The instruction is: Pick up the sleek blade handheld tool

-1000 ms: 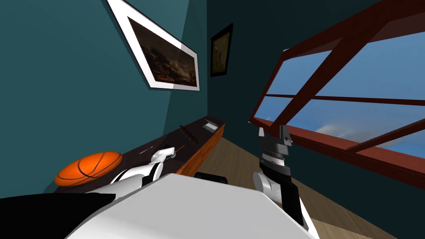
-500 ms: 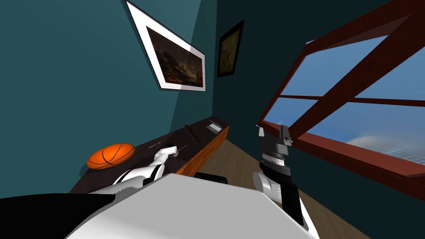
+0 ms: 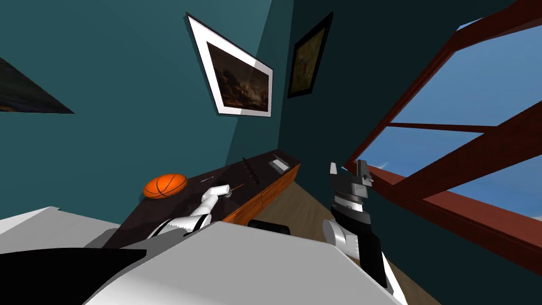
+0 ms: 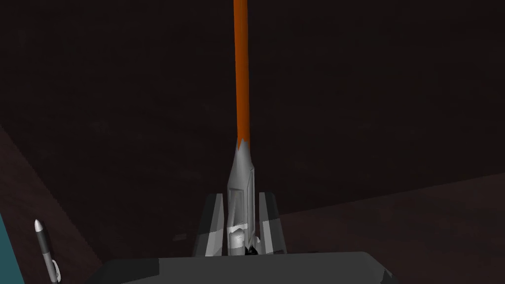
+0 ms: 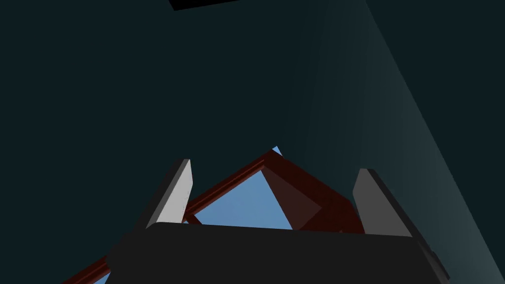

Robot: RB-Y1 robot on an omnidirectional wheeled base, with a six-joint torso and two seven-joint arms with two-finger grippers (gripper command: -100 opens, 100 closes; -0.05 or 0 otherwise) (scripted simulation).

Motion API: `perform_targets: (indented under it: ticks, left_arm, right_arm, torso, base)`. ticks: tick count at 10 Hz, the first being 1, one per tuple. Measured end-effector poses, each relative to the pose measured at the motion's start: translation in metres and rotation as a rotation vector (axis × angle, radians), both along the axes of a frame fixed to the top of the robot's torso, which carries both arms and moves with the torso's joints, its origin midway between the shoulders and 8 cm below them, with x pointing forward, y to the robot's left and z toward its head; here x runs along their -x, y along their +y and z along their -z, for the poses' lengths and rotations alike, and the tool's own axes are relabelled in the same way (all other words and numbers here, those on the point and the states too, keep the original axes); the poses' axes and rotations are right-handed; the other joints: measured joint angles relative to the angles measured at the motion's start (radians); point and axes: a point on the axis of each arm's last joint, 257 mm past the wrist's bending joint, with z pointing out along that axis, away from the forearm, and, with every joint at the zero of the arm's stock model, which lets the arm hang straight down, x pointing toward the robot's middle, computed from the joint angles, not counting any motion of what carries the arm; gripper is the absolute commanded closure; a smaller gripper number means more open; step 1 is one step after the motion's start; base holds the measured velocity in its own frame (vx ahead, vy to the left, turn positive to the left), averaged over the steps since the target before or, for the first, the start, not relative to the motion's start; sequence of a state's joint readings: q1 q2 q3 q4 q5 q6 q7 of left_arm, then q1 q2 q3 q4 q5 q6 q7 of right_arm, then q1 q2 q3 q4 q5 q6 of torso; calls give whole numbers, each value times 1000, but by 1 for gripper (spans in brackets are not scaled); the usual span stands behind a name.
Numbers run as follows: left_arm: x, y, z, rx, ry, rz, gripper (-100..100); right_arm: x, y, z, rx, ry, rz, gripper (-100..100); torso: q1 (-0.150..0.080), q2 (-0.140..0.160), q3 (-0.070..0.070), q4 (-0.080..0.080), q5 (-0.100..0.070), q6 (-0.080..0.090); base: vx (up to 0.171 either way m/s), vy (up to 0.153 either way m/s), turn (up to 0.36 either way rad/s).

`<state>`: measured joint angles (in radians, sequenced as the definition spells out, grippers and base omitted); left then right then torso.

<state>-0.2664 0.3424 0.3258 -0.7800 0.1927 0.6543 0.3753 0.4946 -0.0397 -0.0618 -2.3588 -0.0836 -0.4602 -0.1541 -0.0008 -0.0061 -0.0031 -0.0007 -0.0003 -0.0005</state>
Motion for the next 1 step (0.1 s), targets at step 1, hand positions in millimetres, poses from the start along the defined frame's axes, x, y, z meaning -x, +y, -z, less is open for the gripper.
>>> perform_targets:
  ticks: [1]
  left_arm:
    - [0, -1, 0, 0, 0, 3, 0]
  right_arm:
    - [0, 0, 0, 0, 0, 0, 0]
  torso:
    - [2, 2, 1, 0, 0, 0]
  base:
    - [6, -6, -2]
